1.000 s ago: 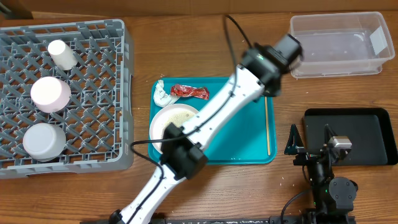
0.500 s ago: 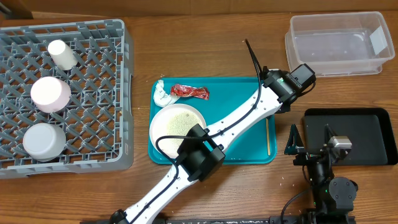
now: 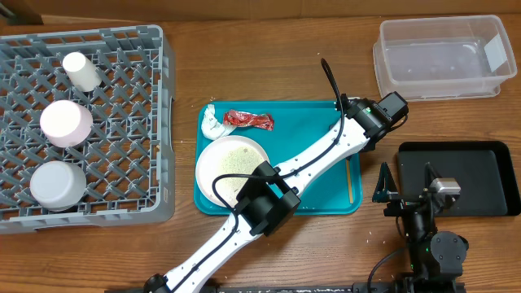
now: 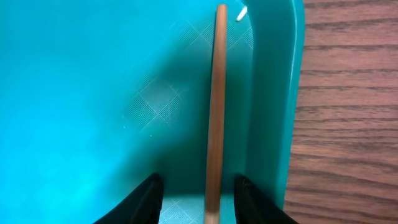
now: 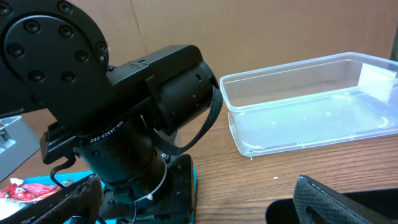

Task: Sort waste into correct bins and load items into the dishwasher
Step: 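Return the left gripper to the tray and grasp the second chopstick, then carry the second chopstick left and place it in the rack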

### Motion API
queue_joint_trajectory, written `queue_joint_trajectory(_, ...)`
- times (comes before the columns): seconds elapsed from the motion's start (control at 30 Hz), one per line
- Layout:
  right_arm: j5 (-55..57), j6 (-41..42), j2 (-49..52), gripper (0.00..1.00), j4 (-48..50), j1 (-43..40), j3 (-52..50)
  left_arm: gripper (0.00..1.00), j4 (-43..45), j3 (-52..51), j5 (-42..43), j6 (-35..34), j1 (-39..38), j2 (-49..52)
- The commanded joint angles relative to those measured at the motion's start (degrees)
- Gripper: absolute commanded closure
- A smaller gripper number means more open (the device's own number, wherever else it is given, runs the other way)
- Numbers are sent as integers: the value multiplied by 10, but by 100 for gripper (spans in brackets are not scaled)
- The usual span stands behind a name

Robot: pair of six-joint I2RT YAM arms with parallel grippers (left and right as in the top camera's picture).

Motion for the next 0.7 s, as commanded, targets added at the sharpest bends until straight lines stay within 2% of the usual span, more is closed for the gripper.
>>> queue_joint_trajectory(0.0, 7, -2, -5, 0, 4, 0, -6, 64, 1, -6, -5, -5, 1, 23)
queue_joint_trajectory(0.03, 7, -2, -5, 0, 4, 0, -6, 75, 1, -6, -5, -5, 1, 23)
queue_joint_trajectory(0.13, 7, -2, -5, 0, 4, 0, -6, 95, -4, -6, -3, -5, 2, 23)
queue_joint_trajectory(0.23, 7, -2, -5, 0, 4, 0, -6, 96, -33, 7, 7, -1, 7, 22)
queue_joint_trajectory(0.3, 7, -2, -5, 0, 4, 0, -6, 96, -73, 36, 12, 26, 17, 19)
queue_joint_trajectory(0.37, 7, -2, -5, 0, 4, 0, -6, 96, -137, 99, 12, 39, 34, 9)
queue_joint_trajectory(0.5, 7, -2, -5, 0, 4, 0, -6, 96, -201, 203, 9, 175, 65, -17)
queue_joint_trajectory(0.63, 7, -2, -5, 0, 4, 0, -6, 96, -233, 275, 10, 383, 110, -59)
queue_joint_trajectory(0.67, 7, -2, -5, 0, 4, 0, -6, 96, -233, 275, 10, 410, 122, -73)
